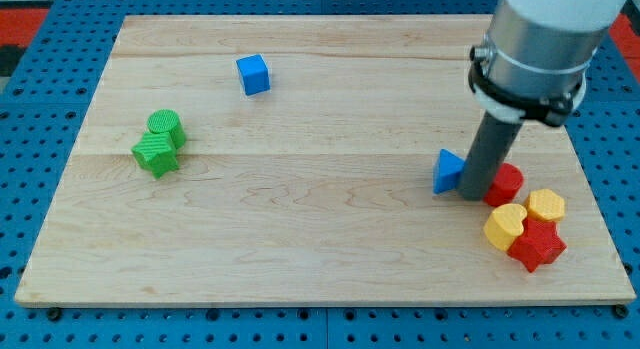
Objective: Push the bule triangle to the blue cube
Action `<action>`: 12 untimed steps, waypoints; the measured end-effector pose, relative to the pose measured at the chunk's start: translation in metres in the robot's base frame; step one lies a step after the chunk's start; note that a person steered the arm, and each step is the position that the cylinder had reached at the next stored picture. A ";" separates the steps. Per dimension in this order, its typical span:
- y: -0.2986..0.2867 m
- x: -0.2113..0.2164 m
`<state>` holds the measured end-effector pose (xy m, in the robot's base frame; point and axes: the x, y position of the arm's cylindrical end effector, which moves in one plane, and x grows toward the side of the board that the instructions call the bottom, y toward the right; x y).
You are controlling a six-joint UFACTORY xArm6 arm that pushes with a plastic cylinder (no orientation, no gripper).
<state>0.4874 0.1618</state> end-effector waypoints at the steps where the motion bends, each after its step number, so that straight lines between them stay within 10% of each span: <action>1: -0.004 -0.031; 12: -0.230 -0.155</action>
